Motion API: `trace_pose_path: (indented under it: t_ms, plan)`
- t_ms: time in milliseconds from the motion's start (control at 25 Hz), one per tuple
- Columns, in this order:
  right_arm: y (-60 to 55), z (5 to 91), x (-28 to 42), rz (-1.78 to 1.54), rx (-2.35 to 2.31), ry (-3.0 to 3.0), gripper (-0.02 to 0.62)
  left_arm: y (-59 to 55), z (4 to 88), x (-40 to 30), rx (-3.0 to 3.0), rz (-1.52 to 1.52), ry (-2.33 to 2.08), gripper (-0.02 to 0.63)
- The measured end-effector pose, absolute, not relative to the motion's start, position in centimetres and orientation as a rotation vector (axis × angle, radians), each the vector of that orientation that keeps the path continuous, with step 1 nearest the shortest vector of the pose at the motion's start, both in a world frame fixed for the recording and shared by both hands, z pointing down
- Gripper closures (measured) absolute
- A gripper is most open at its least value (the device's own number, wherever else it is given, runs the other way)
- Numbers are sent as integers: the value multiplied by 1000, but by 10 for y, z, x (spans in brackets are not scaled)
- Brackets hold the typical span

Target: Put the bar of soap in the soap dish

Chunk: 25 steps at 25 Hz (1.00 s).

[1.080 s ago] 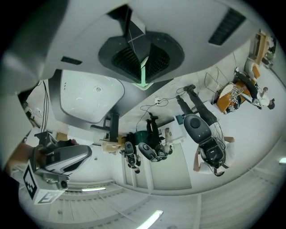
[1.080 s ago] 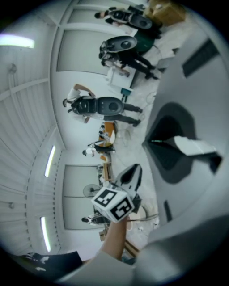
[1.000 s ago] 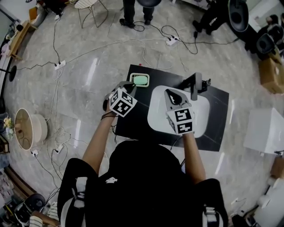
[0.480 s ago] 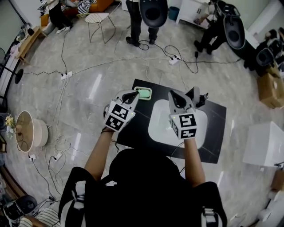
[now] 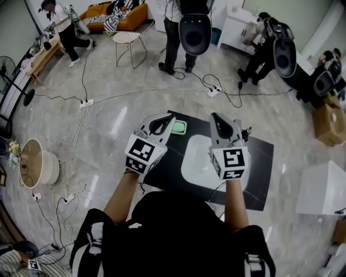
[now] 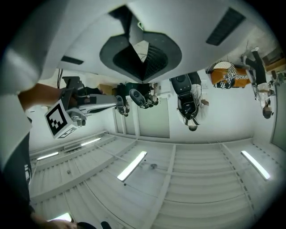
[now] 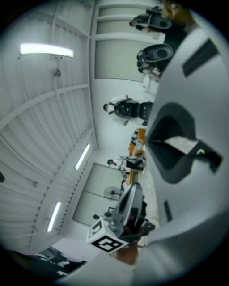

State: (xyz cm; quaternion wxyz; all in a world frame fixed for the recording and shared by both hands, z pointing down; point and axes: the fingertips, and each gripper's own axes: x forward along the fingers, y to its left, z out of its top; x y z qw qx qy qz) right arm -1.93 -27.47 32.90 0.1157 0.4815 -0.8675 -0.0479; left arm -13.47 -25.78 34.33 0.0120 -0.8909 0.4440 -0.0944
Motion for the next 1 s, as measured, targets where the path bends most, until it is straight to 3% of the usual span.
trace_pose_path:
  t_ms: [1000]
  plan:
    - [-244, 304, -26, -205, 1480, -2641, 560, -224, 301, -156, -2584, -156, 1513, 581]
